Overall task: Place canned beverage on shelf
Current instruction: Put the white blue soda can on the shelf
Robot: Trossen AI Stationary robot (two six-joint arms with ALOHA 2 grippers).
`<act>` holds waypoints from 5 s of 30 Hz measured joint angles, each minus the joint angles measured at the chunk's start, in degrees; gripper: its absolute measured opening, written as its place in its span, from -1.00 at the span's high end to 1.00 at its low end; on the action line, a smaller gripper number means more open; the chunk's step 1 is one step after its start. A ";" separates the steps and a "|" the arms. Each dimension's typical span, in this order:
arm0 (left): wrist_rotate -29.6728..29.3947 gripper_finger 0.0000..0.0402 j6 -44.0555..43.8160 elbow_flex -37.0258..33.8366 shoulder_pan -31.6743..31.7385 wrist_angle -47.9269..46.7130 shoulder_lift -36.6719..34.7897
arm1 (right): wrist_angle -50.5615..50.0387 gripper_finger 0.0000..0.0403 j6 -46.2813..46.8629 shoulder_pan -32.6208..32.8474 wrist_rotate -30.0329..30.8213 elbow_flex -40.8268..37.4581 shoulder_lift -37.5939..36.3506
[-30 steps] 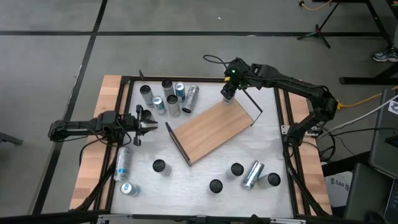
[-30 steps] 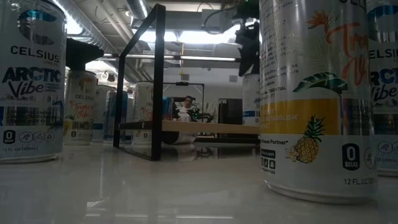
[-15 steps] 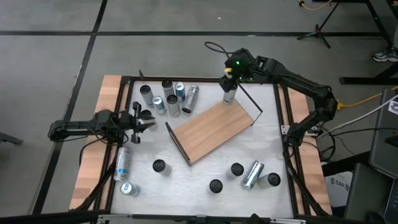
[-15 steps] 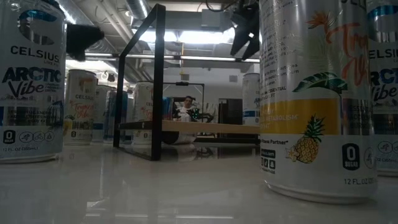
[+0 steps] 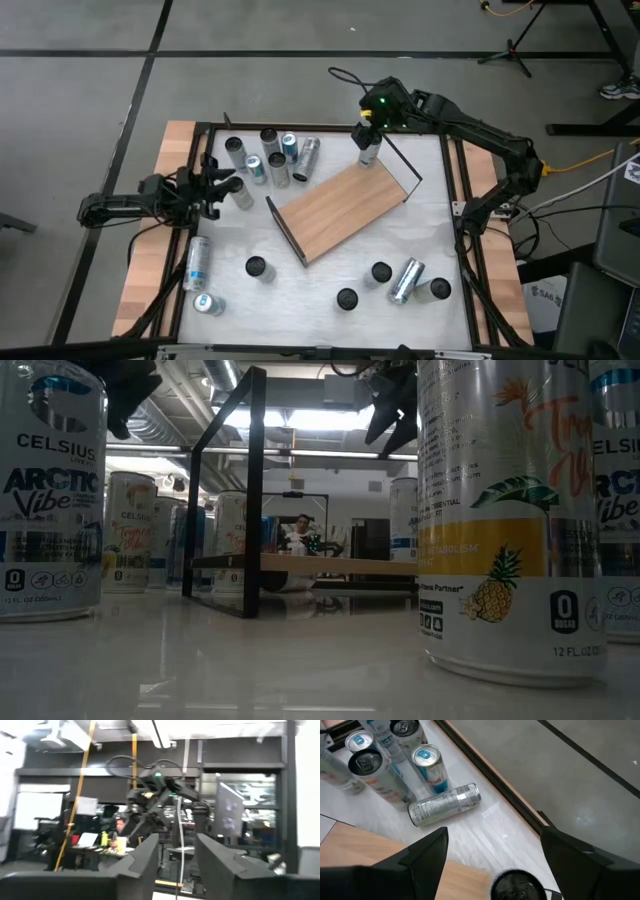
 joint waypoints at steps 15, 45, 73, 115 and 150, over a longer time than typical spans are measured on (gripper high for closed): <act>-6.92 -0.37 -3.20 0.00 0.04 0.00 0.28 | 0.00 -0.53 -0.02 0.00 -0.04 0.00 0.00; -29.51 -0.34 -3.14 6.49 0.04 0.45 3.35 | 0.54 -0.53 -0.04 0.00 -0.07 0.00 0.00; -37.54 -0.30 -6.04 51.22 13.37 -35.49 37.39 | 0.72 -0.53 -10.70 -0.07 2.18 -0.07 -0.61; 5.93 -0.30 -26.27 63.52 49.70 -78.67 67.38 | 0.74 -0.53 -19.58 -1.55 2.06 -3.54 -10.19; 5.84 -0.67 -22.48 63.52 49.55 -83.11 67.34 | 0.76 -0.53 -19.58 -1.55 2.04 -3.56 -10.16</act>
